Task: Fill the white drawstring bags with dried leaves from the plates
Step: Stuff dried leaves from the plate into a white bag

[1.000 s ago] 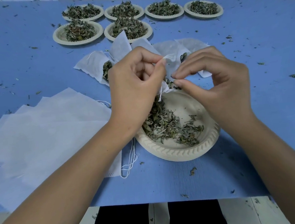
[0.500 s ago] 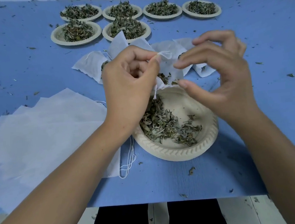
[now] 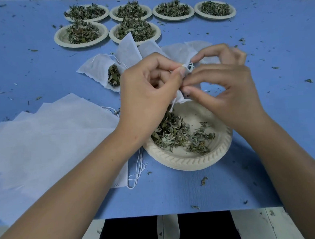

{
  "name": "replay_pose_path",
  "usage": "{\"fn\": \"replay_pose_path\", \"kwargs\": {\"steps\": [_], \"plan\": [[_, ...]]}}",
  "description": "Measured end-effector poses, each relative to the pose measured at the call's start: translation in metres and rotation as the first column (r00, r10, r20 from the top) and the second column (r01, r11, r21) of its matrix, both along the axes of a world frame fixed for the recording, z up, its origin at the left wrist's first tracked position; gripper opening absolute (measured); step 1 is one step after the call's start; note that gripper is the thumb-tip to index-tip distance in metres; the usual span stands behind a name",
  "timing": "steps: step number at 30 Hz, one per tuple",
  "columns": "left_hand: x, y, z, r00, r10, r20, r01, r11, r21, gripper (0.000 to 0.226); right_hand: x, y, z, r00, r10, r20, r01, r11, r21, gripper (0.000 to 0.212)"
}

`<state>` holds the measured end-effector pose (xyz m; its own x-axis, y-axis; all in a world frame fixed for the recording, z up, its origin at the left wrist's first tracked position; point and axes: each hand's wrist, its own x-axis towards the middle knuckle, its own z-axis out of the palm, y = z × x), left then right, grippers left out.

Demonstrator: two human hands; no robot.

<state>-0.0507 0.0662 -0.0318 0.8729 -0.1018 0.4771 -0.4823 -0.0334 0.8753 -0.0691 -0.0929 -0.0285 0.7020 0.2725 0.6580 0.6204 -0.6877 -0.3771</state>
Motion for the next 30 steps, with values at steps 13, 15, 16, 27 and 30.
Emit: {"fn": "replay_pose_path", "kwargs": {"steps": [13, 15, 16, 27, 30], "plan": [[0.012, 0.008, 0.004, 0.979, 0.199, -0.031, -0.201, 0.968, -0.152, 0.017, -0.004, 0.004, 0.0, 0.83, 0.365, -0.421, -0.43, 0.901, -0.066, 0.026], [0.012, 0.007, 0.004, 0.981, 0.195, -0.023, -0.196, 0.971, -0.136, 0.017, -0.002, 0.008, -0.009, 0.78, 0.338, -0.526, -0.487, 0.857, -0.171, 0.037], [0.011, 0.007, 0.004, 0.981, 0.193, -0.023, -0.194, 0.972, -0.132, 0.017, -0.001, 0.009, -0.011, 0.775, 0.334, -0.536, -0.487, 0.856, -0.172, 0.035], [0.009, 0.007, 0.005, 0.982, 0.187, -0.029, -0.189, 0.973, -0.132, 0.016, -0.005, -0.008, 0.006, 0.823, 0.331, -0.461, -0.257, 0.941, 0.218, 0.014], [0.008, 0.007, 0.006, 0.983, 0.182, -0.031, -0.185, 0.976, -0.114, 0.016, -0.005, -0.009, 0.006, 0.827, 0.437, -0.354, -0.28, 0.866, 0.416, 0.017]]}}
